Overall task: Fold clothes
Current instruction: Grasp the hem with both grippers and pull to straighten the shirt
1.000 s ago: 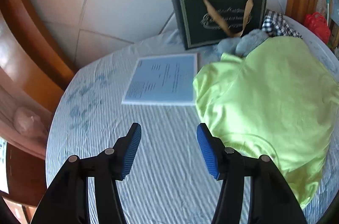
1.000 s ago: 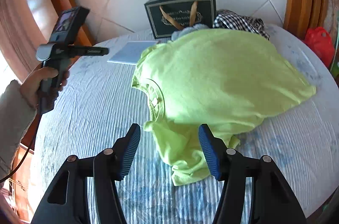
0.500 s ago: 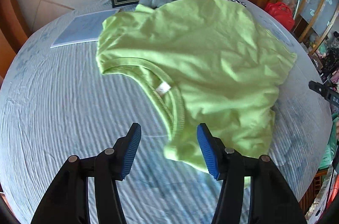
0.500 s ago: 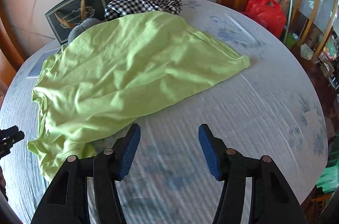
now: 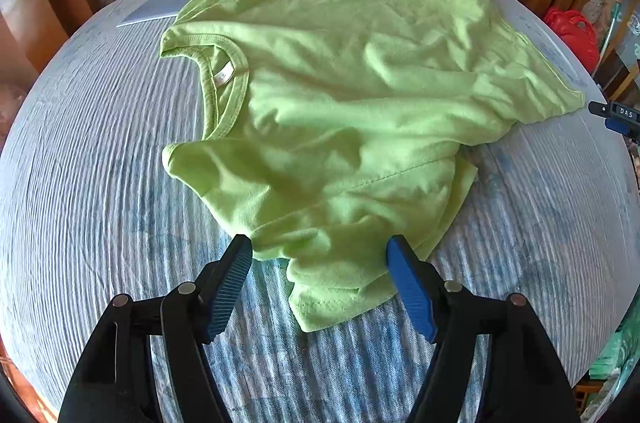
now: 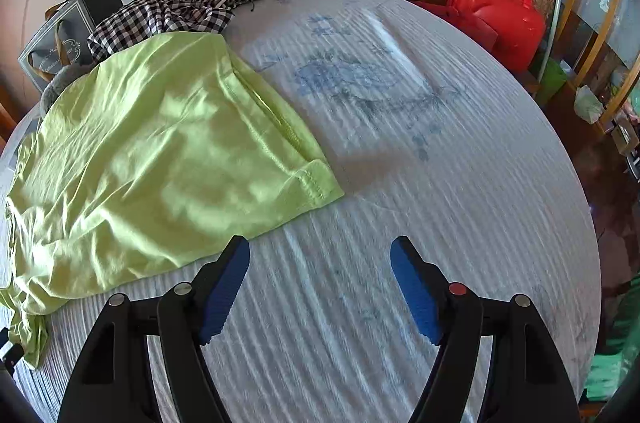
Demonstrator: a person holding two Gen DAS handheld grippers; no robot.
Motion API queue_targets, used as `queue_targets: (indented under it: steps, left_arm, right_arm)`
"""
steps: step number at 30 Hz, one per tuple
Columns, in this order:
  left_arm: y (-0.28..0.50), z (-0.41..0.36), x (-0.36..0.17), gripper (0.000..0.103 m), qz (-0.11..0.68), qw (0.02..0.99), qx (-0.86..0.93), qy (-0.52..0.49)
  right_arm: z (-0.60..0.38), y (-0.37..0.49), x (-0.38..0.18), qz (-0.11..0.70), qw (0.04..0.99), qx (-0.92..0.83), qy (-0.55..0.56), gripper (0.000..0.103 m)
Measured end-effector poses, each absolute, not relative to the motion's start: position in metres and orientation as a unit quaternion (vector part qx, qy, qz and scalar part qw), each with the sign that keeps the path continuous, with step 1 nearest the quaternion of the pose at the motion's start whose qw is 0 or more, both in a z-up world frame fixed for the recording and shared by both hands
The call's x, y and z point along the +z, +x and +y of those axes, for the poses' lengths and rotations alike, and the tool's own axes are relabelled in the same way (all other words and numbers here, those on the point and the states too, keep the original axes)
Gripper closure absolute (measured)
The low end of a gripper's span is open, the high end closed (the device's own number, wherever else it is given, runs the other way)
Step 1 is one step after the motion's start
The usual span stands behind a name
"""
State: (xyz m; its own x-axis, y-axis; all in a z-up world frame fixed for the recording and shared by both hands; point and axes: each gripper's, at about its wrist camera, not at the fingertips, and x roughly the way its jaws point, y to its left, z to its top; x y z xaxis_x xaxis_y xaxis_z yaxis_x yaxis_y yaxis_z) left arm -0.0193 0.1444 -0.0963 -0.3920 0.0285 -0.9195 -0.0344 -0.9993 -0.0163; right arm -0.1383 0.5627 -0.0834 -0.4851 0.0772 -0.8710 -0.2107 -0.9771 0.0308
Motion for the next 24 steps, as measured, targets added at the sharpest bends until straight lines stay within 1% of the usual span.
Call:
queue_targets:
  steps: [2,4,6,7,8,9,10,11,12,13,14,16,20,24]
  left_arm:
    - [-0.018,0.145,-0.104,0.031,-0.001,0.009,0.829,-0.559]
    - [-0.016,0.147,-0.110,0.031,-0.006,0.003,0.831,-0.557]
    - [-0.015,0.146,-0.112,0.030,-0.017,-0.004,0.835,-0.549]
    - [-0.015,0.146,-0.112,0.030,-0.020,-0.004,0.836,-0.549]
    - [-0.015,0.146,-0.111,0.032,-0.023,-0.005,0.836,-0.549]
    - [-0.016,0.146,-0.110,0.037,-0.027,-0.005,0.836,-0.548]
    - [-0.017,0.148,-0.107,0.064,-0.027,0.005,0.834,-0.551]
    - [-0.018,0.150,-0.104,0.093,-0.028,0.015,0.832,-0.553]
    - [-0.020,0.151,-0.102,0.095,-0.025,0.016,0.830,-0.557]
    - [-0.021,0.152,-0.099,0.095,-0.021,0.017,0.828,-0.560]
    - [-0.021,0.151,-0.093,0.095,-0.021,0.020,0.830,-0.557]
    - [-0.015,0.144,-0.079,0.095,-0.028,0.031,0.836,-0.548]
    - [0.004,0.123,-0.055,0.095,-0.015,0.040,0.843,-0.536]
    - [0.023,0.113,-0.052,0.095,-0.021,0.063,0.831,-0.553]
  right_arm:
    - [0.566,-0.149,-0.089,0.065,0.079,0.857,-0.505,0.026]
    - [0.561,-0.157,-0.093,0.057,0.068,0.858,-0.505,0.019]
    - [0.556,-0.164,-0.098,0.051,0.054,0.859,-0.506,0.014]
    - [0.552,-0.167,-0.101,0.044,0.050,0.858,-0.509,0.013]
    - [0.548,-0.171,-0.105,0.037,0.046,0.857,-0.511,0.013]
    - [0.544,-0.174,-0.109,0.034,0.039,0.854,-0.518,0.013]
    - [0.538,-0.177,-0.113,0.031,0.031,0.849,-0.526,0.019]
    - [0.530,-0.177,-0.109,0.014,0.030,0.852,-0.522,0.029]
    - [0.523,-0.176,-0.106,-0.004,0.028,0.854,-0.519,0.077]
    - [0.515,-0.176,-0.102,-0.021,0.027,0.856,-0.515,0.102]
    - [0.509,-0.173,-0.096,-0.041,0.039,0.858,-0.511,0.102]
    - [0.505,-0.161,-0.080,-0.043,0.040,0.868,-0.493,0.102]
    - [0.526,-0.120,-0.043,-0.005,0.039,0.884,-0.467,0.102]
    - [0.541,-0.072,-0.025,0.015,0.032,0.883,-0.468,0.102]
